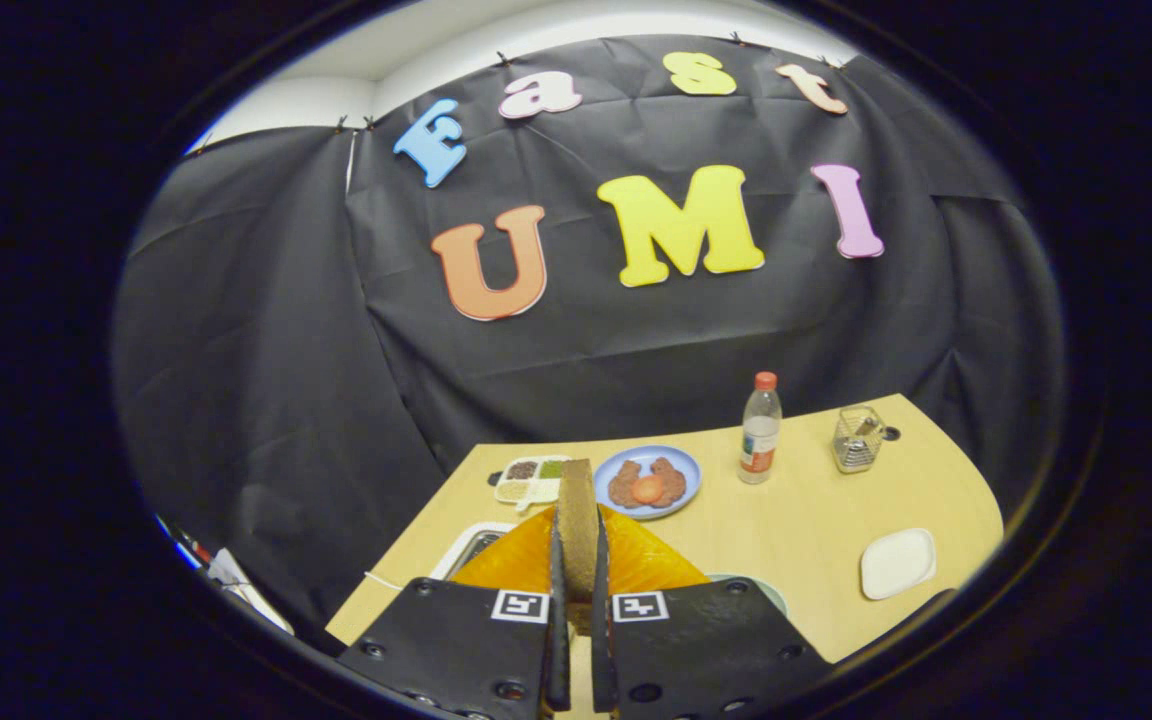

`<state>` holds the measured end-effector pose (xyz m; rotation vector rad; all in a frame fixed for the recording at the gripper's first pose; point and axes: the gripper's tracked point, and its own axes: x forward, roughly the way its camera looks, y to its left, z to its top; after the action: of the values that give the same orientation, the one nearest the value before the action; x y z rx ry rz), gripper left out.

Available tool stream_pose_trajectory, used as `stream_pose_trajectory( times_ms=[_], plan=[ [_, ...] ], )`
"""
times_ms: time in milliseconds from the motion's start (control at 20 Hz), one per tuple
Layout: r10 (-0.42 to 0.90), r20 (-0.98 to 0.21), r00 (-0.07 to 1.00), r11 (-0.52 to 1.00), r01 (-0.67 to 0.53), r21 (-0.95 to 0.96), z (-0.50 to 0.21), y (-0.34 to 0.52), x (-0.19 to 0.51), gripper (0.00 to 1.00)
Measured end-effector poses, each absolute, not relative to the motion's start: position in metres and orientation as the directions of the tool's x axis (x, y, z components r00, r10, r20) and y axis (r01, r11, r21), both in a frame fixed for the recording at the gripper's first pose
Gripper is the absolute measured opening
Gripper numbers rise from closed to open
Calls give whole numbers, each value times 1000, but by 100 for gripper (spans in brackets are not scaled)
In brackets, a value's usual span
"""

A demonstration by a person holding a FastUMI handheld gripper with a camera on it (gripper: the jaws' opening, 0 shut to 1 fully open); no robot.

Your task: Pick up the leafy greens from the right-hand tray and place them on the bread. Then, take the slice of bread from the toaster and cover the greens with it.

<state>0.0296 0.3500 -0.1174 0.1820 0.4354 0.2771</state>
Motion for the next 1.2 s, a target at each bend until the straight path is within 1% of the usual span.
stream_pose_trajectory(
  times_ms=[300, 600, 950, 1200],
  plan=[
    [288, -488, 824, 947, -169, 274, -196, 317, 33, 9],
    [276, -545, 792, 946, -123, 300, -264, 316, 40, 8],
    [271, -556, 786, 925, -53, 376, -294, 309, 46, 8],
    [242, -575, 782, 928, -13, 372, -311, 286, 47, 8]
  ],
)
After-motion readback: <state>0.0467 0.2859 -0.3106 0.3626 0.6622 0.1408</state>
